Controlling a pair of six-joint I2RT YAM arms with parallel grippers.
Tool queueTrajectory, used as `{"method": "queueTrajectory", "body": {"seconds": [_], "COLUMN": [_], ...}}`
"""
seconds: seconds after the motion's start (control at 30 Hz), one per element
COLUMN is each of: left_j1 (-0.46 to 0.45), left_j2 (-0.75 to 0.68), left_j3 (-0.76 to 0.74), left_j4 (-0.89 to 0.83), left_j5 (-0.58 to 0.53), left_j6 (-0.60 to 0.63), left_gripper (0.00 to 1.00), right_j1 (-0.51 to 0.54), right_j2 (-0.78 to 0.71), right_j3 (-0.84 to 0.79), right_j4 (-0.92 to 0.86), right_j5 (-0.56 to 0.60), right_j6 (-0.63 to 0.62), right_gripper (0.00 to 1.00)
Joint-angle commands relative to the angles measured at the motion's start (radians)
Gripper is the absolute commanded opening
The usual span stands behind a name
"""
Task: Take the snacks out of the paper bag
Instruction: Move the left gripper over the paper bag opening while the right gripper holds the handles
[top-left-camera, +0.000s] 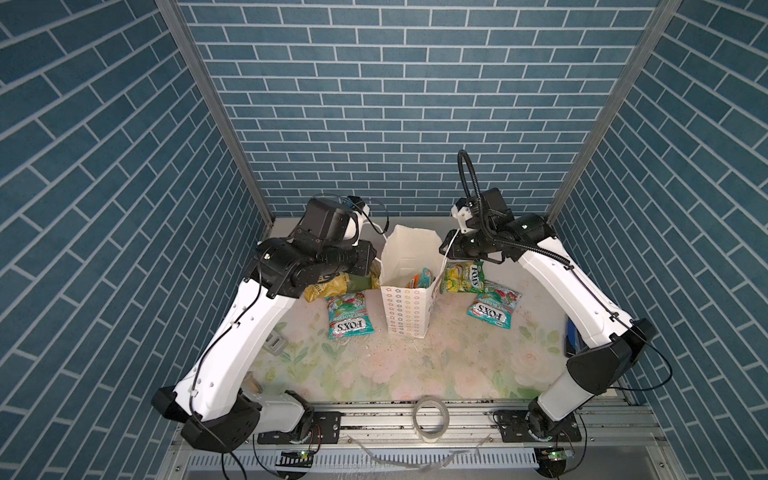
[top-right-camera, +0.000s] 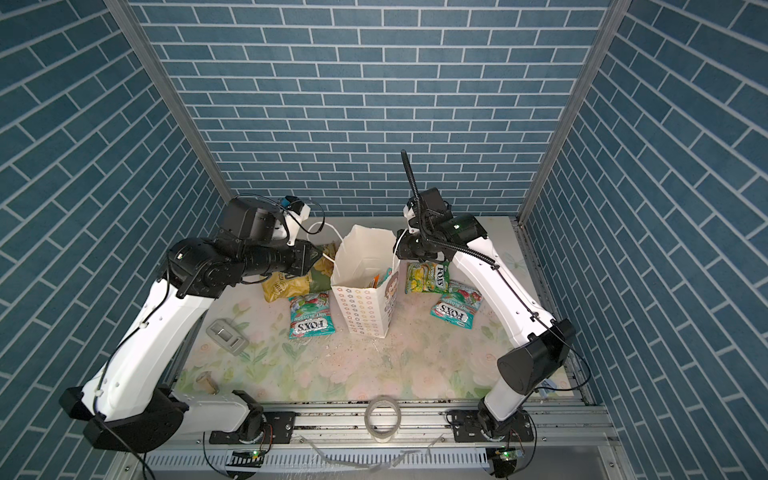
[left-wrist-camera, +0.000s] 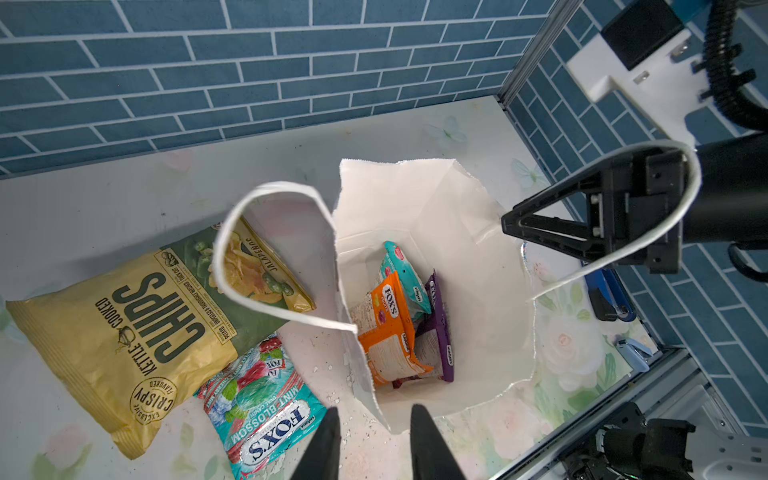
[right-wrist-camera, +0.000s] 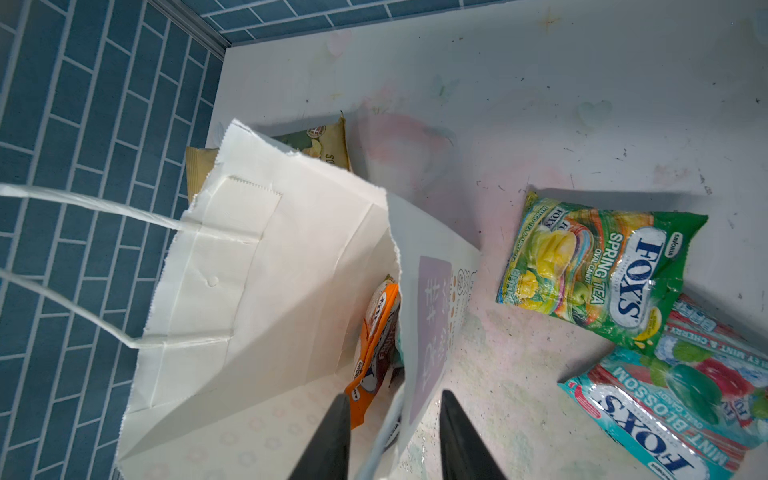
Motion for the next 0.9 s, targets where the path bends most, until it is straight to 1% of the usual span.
{"method": "queueTrajectory", "body": {"seconds": [0.0,0.13,0.2,0.3,0.4,0.6,0.77,0.87], "left_j1": [-0.005,-0.004,-0.005,-0.010,-0.022,-0.029,-0.029,-0.030], "left_j2": [0.071,0.114,0.134,0.170,0.197,0.234,0.261,0.273], "left_j3": [0.038,0.051,0.063,0.098,0.119,0.135,0.139,0.145], "left_j4": [-0.069,-0.025,-0.004,-0.005,-0.006,-0.003,-0.004,-0.011], "left_j5": [-0.043,-0.013,0.011,0.025,0.028,0.031,0.034,0.028], "left_j6": [-0.038,-0.065,-0.071,-0.073,-0.069,-0.068,-0.068,-0.067], "left_gripper": [0.31,0.31,0.31,0.31,0.31,0.31,0.31,0.31], "right_j1": [-0.010,-0.014,-0.015,-0.015,-0.015,-0.015,-0.015,-0.016], "right_j2": [-0.061,-0.068,-0.064,-0.062,-0.059,-0.060,-0.071,-0.057], "right_j3": [-0.015,-0.040,-0.050,-0.048,-0.023,-0.016,-0.049,-0.017], "right_j4": [-0.025,-0.014,-0.012,-0.040,-0.099,-0.133,-0.079,-0.098], "right_j5": [-0.054,-0.171,-0.179,-0.098,-0.027,0.027,0.037,0.051], "right_j6": [-0.054,-0.080,-0.070,-0.055,-0.081,-0.152,-0.233,-0.254], "right_gripper": [0.36,0.38,0.38,0.38,0.38,0.39,0.40,0.40]}}
